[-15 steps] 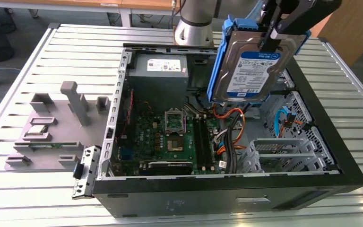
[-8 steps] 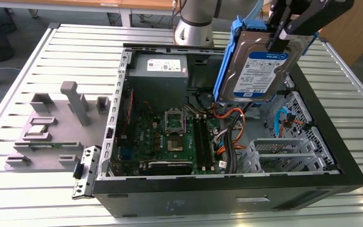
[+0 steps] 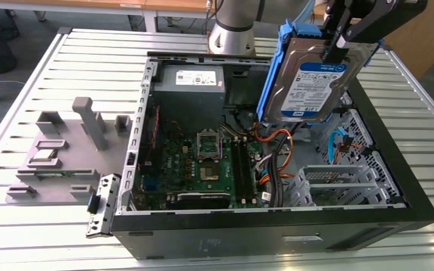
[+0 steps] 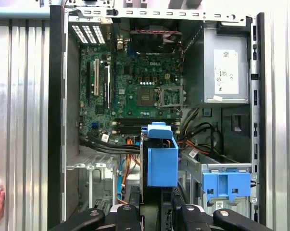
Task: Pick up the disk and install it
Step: 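Insert the disk into the insertion slot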
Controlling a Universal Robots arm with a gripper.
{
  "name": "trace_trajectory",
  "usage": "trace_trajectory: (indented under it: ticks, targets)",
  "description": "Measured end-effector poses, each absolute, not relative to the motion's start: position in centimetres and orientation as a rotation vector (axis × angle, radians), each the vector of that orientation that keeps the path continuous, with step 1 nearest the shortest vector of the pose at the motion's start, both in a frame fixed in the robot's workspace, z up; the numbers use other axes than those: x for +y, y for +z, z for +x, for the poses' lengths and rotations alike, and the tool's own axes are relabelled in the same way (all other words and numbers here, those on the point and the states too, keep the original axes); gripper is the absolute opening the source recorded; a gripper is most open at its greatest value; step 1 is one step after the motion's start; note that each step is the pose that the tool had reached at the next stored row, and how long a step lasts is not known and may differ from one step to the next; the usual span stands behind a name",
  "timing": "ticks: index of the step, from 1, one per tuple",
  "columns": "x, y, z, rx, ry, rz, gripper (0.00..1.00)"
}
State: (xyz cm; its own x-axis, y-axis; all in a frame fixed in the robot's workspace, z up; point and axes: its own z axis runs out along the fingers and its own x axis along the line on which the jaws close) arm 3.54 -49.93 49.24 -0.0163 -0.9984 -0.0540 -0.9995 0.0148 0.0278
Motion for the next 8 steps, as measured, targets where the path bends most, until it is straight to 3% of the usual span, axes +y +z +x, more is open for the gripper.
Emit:
trace_trajectory:
  ticks: [8]
  targets:
    - [-50.18, 49.24, 3.54, 2.224, 0.09, -2.19, 0.35]
